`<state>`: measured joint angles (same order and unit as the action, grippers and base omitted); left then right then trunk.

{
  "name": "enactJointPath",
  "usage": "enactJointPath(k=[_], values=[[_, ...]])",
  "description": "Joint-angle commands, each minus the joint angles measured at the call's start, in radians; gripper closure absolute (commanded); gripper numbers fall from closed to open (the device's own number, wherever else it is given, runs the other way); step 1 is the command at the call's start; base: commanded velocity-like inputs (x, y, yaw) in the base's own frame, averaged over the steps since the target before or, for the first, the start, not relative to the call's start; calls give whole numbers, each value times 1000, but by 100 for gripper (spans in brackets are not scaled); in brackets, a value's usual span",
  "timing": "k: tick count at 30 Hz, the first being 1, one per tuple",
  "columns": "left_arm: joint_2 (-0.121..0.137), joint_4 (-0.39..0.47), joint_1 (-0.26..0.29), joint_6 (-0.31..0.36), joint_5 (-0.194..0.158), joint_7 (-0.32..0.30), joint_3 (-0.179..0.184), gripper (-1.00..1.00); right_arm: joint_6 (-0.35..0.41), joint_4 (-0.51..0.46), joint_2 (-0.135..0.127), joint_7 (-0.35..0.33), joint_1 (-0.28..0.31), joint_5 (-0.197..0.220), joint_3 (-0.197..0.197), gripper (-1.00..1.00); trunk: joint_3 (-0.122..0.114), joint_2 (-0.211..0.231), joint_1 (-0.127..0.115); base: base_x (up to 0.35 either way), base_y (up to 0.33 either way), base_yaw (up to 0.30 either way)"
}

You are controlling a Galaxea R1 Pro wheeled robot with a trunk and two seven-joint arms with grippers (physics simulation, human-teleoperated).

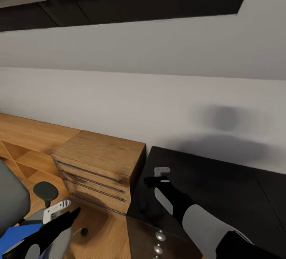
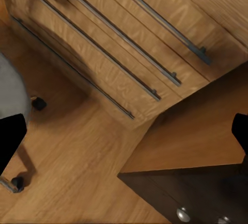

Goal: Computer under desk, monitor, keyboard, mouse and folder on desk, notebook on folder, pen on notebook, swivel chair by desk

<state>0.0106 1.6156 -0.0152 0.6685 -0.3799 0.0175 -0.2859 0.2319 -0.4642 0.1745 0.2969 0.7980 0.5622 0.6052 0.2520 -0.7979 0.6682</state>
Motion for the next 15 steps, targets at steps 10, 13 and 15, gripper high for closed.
enactJointPath(k=[10,13,15], values=[[0,0,0,3,-8,2,-4,-100,5,-1,0,-30,-2,4,11,-100,5,-1,0,0,0,266],[0,0,0,3,-8,2,-5,-100,4,-1,0,-31,-2,4,11,-100,6,-1,0,0,0,246],[0,0,0,4,-8,3,-5,-100,4,-1,0,-31,-3,4,11,-100,6,-1,0,0,0,109]])
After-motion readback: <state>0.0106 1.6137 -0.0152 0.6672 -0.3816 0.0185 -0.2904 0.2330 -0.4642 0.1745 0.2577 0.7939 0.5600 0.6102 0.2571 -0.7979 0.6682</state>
